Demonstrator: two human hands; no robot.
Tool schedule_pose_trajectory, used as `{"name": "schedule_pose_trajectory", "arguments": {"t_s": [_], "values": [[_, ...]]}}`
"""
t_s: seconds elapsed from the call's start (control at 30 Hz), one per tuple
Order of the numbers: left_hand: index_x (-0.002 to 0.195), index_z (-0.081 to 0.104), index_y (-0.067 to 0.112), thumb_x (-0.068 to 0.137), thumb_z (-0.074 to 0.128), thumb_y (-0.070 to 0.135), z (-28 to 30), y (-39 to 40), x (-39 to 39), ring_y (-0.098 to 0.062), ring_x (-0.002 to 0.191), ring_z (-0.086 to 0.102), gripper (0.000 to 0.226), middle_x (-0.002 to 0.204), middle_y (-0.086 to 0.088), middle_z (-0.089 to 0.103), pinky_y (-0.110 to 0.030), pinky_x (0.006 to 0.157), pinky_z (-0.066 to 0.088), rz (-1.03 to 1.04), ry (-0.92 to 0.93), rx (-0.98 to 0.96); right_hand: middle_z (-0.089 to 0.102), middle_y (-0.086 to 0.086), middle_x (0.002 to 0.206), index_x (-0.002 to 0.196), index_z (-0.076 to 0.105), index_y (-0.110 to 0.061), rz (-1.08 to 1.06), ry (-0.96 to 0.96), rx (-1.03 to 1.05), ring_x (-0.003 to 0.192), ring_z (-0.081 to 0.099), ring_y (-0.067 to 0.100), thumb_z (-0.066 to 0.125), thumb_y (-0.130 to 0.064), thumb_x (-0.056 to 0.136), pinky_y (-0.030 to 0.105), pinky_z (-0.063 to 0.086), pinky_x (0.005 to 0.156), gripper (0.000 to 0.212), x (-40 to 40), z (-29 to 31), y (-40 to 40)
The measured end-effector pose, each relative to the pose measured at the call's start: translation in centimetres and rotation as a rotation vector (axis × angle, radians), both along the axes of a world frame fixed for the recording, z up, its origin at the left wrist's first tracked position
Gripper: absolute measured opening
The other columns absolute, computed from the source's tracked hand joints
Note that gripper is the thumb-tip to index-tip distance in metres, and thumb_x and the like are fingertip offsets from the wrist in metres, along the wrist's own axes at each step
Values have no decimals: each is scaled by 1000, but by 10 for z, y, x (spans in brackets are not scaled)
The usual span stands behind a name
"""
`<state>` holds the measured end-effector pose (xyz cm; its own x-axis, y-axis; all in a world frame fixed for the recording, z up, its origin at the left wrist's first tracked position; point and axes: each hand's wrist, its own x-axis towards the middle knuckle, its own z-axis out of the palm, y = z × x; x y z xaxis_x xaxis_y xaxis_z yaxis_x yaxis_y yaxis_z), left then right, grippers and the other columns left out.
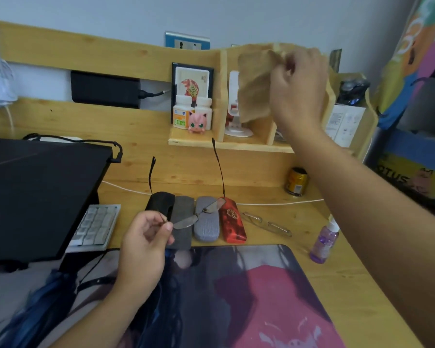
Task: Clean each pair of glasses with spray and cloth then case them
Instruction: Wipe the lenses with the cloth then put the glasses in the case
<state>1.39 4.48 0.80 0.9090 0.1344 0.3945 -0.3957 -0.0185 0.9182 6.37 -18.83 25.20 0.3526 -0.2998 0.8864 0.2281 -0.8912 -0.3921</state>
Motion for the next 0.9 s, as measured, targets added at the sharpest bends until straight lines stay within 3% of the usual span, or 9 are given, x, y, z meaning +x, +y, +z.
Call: {"name": "schedule_pose_trajectory", "arguments": {"t_s": [0.1,0.2,0.3,0.37,0.43,0.47,0.6,0.73,0.9], "values": [[91,58,22,96,64,4,2,0,-1,-14,68,64,19,72,-3,66,-21,70,50,37,-21,29,59,-8,85,91,58,-19,382,133,308,78,56,4,49,-19,98,25,48,71,13,-53,-48,7],[90,58,24,97,63,3,0,1,1,-11,66,63,23,68,1,65,-18,67,50,52,-18,5,65,-4,79,92,65,-19,704,440,372,71,58,6,55,-17,102,22,48,65,14,-89,-107,7],[90,59,24,97,63,3,-1,-3,-5,-13,66,63,23,69,0,65,-26,71,52,33,-30,-16,59,-14,70,80,64,-26,984,822,420,65,53,3,57,-14,101,18,43,62,26,-108,-157,-3],[89,58,24,97,62,1,-4,-5,-5,-14,66,62,25,70,2,64,-32,73,52,28,-32,-21,63,-18,76,91,67,-26,818,1045,133,70,56,1,60,-23,100,19,45,67,12,-104,-190,-12],[89,56,23,97,61,0,-3,-6,-5,-14,65,61,25,70,4,63,-34,73,51,33,-39,-25,64,-16,92,104,67,-30,468,1047,-285,86,59,4,65,-34,96,26,47,79,10,-97,-214,-25],[89,56,22,97,61,0,-3,-6,-4,-14,64,61,24,71,4,63,-35,73,51,35,-43,-26,62,-14,95,103,66,-30,391,1000,-340,89,58,5,67,-35,93,27,45,80,11,-95,-217,-27],[91,57,21,97,62,2,-3,-4,-5,-15,67,63,21,73,1,64,-33,74,52,29,-73,2,59,-12,69,77,63,-20,668,967,-98,63,52,-1,77,-29,87,18,40,60,19,-101,-203,-23],[91,57,19,97,63,1,-3,-7,-8,-14,67,64,20,79,-8,64,-30,73,52,17,-83,36,59,-9,74,77,56,-24,714,1238,-398,71,54,5,76,-45,82,23,43,61,30,-124,-200,1],[90,57,19,96,63,-1,-3,-9,-10,-17,68,64,21,77,-6,64,-37,74,52,-12,-87,37,64,-8,84,83,54,-27,600,1449,-533,79,59,7,73,-53,81,29,48,65,33,-134,-196,1]]}}
